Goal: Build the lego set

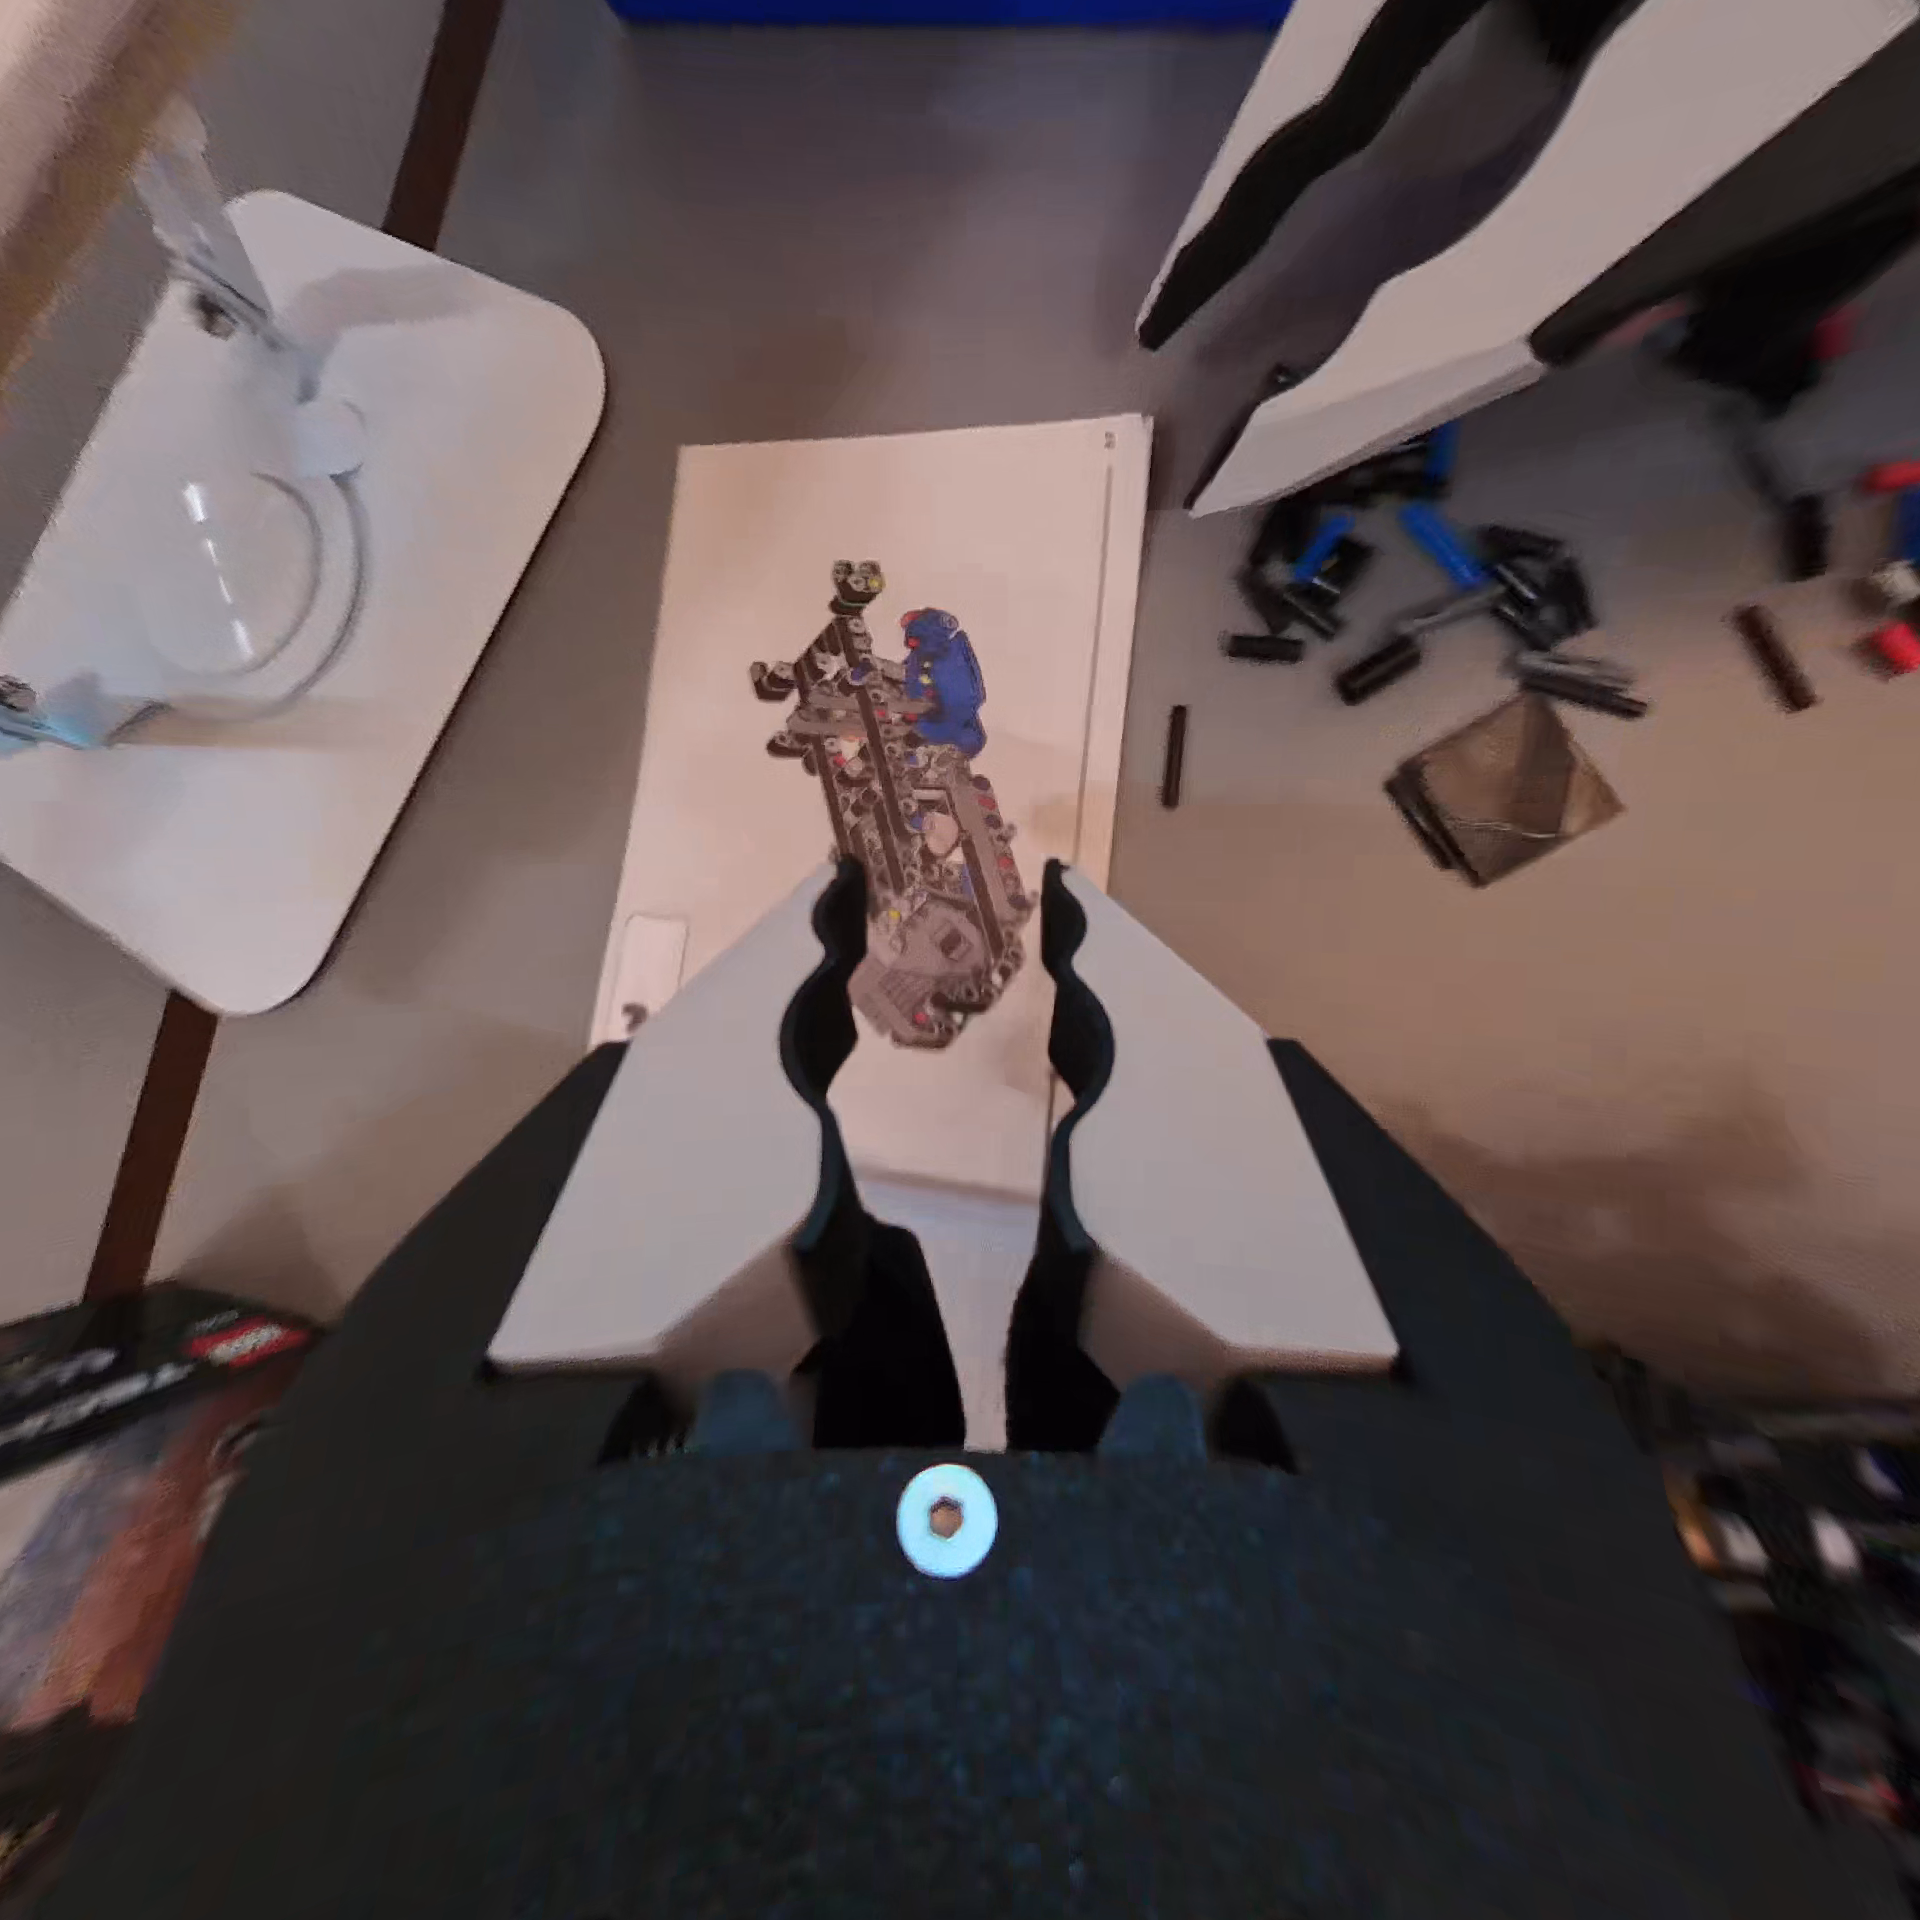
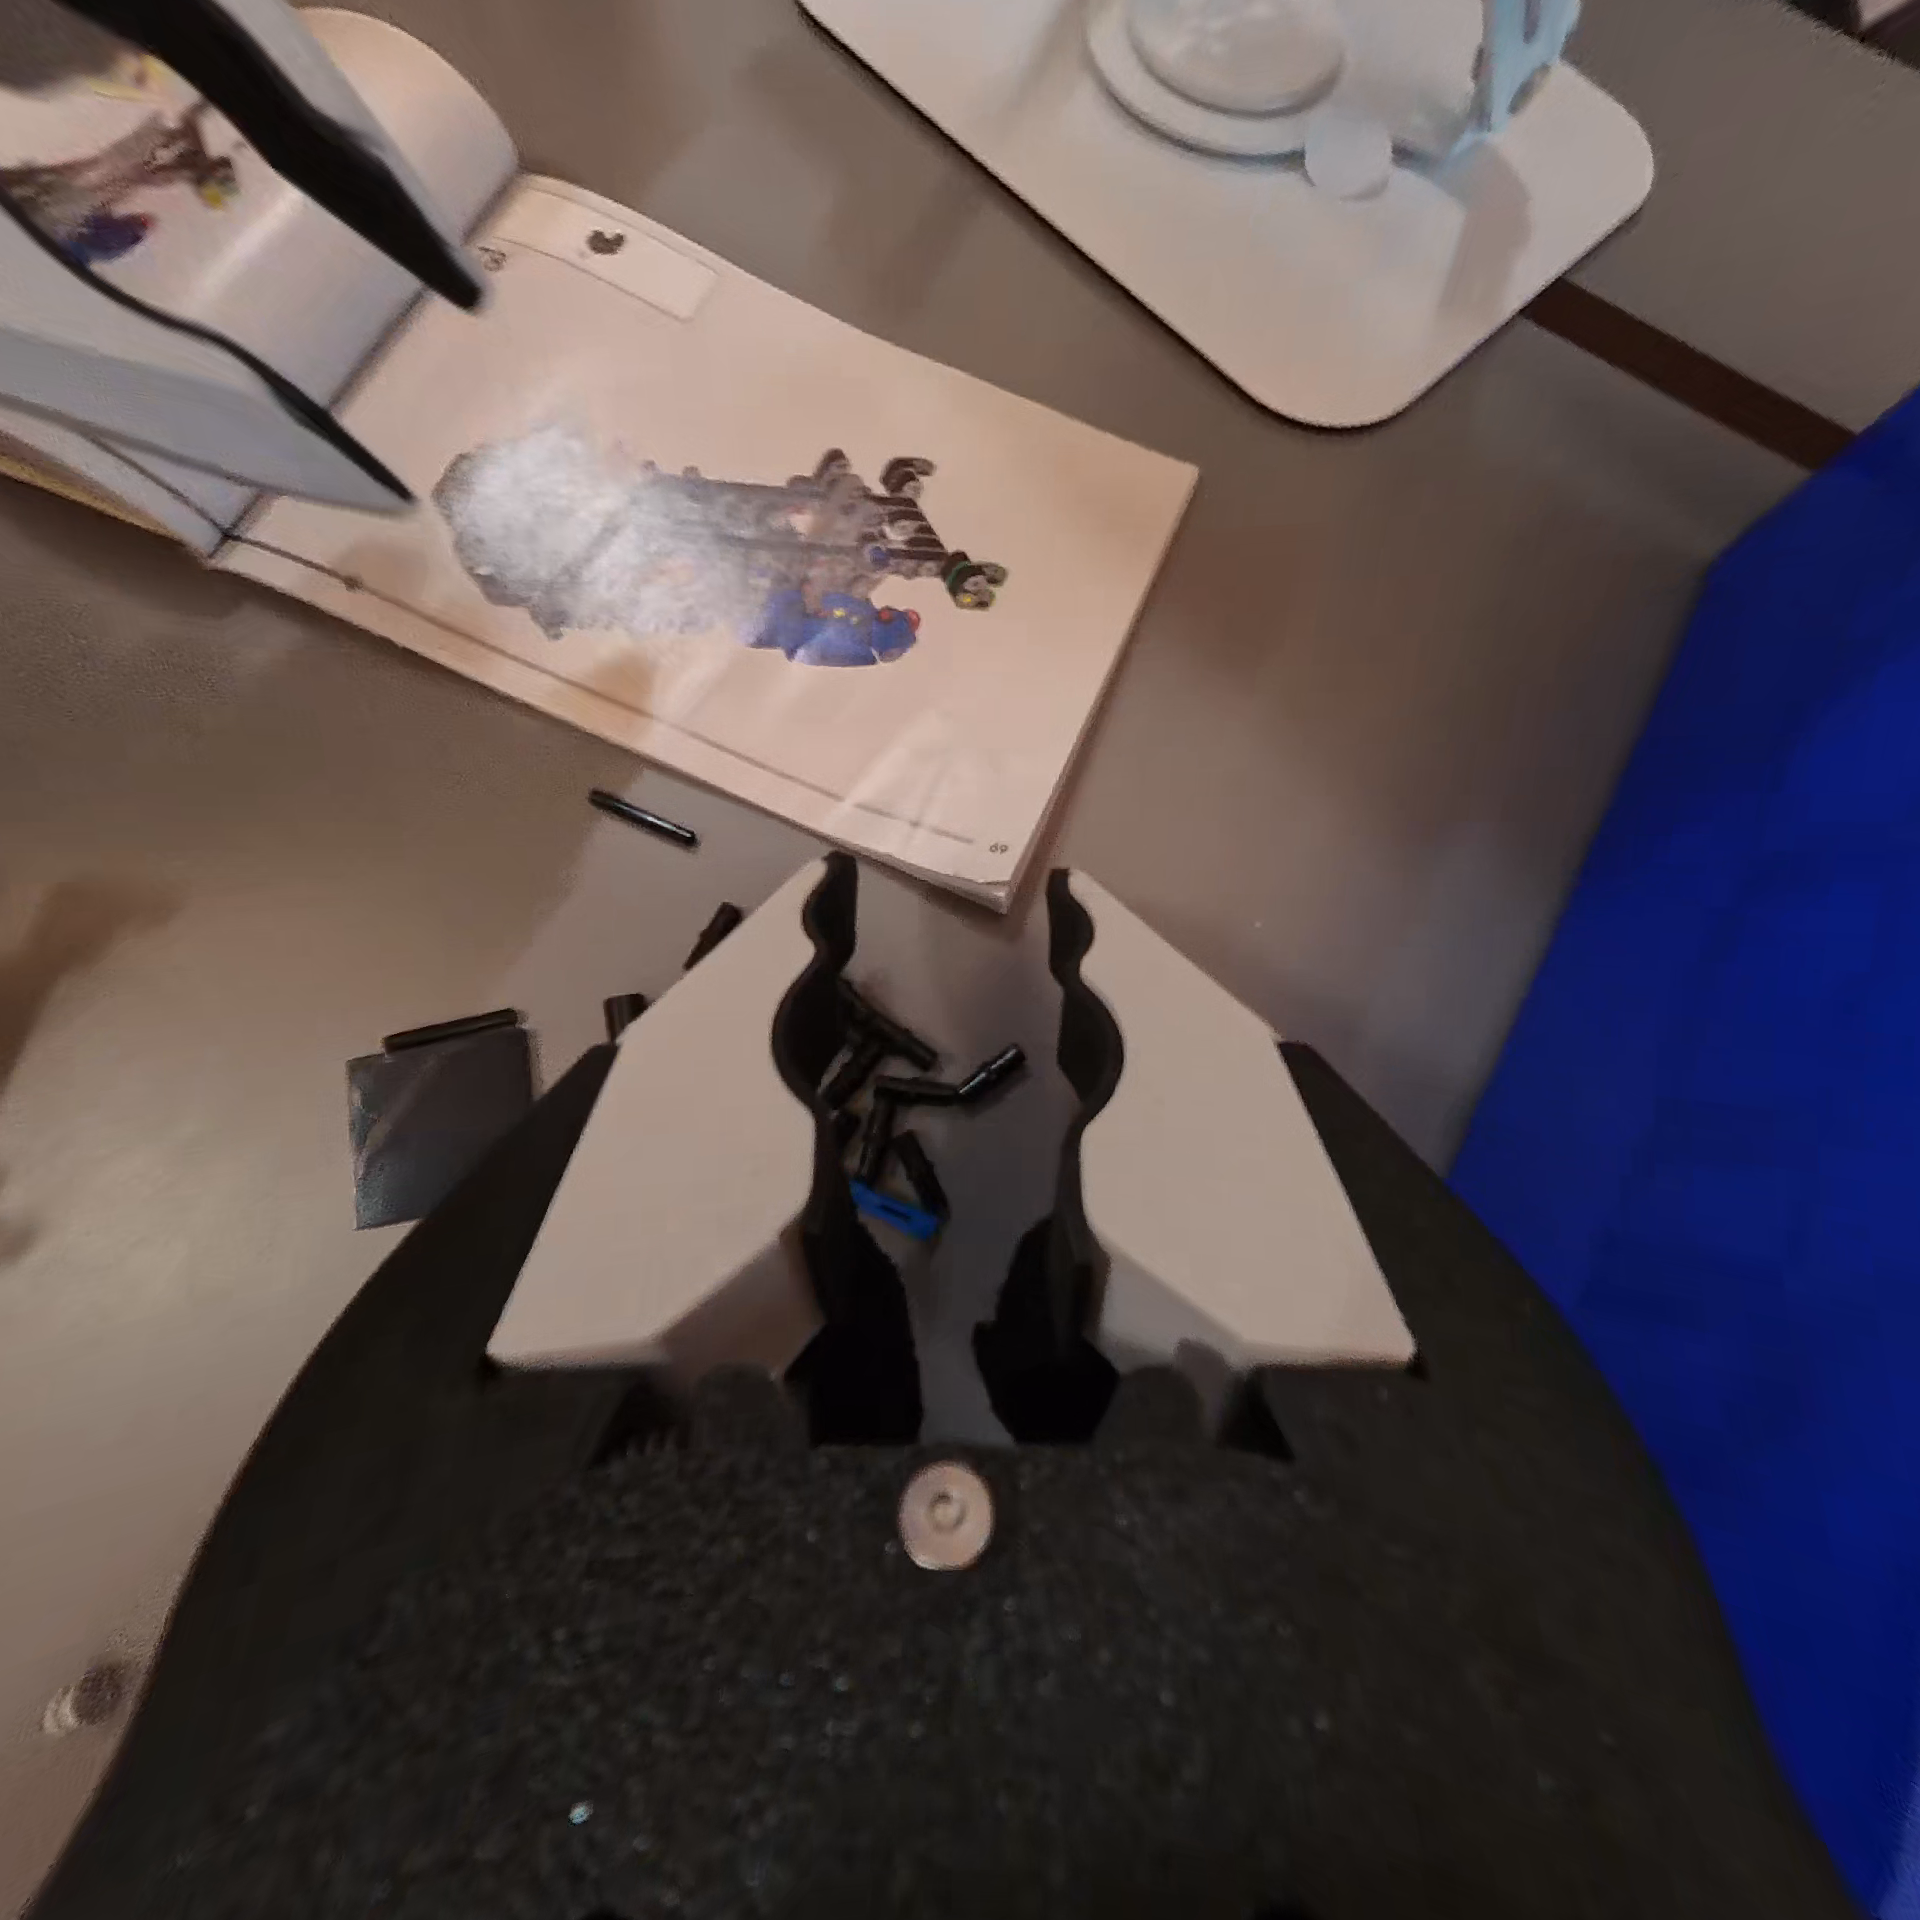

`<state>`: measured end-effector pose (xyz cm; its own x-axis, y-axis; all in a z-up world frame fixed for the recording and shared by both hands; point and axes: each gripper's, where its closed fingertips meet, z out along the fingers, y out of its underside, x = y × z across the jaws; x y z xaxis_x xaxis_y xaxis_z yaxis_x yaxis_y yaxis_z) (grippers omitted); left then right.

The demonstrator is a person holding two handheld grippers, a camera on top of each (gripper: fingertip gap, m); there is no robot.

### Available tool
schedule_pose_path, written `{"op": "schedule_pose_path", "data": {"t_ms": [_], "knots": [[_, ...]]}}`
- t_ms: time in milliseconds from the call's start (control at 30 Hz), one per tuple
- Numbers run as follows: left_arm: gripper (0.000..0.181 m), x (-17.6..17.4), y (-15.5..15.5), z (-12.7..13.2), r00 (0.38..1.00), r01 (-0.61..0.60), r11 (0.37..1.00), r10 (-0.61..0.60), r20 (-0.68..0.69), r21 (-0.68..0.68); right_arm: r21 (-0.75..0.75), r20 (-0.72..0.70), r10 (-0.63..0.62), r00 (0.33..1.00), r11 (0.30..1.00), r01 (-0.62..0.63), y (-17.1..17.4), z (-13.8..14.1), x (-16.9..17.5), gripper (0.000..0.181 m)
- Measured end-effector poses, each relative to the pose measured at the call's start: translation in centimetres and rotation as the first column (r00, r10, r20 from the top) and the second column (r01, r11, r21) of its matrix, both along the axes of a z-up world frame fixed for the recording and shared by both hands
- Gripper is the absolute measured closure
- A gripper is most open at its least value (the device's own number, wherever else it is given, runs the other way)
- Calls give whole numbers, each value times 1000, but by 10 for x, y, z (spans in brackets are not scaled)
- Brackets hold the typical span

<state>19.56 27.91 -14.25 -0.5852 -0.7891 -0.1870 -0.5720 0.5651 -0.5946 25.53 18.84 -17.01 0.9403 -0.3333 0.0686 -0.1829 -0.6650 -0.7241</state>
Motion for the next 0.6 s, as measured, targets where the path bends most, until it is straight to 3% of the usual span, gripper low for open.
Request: {"op": "schedule_pose_path", "data": {"t_ms": [133, 300, 433, 600], "knots": [[148, 5, -18, -30, 997, 67, 997, -68, -41, -25, 47, -71, -21, 997, 999, 25, 4, -5, 2, 142], [148, 5, -21, -45, 995, 86, 996, -88, -53, -30, 73, -143, -6, 990, 997, 17, 11, -11, -3, 145], [150, 7, -25, -47, 995, 77, 993, -82, -58, -93, 78, -87, -34, 996, 996, 40, 13, -11, 4, 178], [152, 9, -26, -45, 996, 42, 988, -54, -76, -151, 86, -92, 2, 996, 996, 6, 20, -4, -8, 181]]}}
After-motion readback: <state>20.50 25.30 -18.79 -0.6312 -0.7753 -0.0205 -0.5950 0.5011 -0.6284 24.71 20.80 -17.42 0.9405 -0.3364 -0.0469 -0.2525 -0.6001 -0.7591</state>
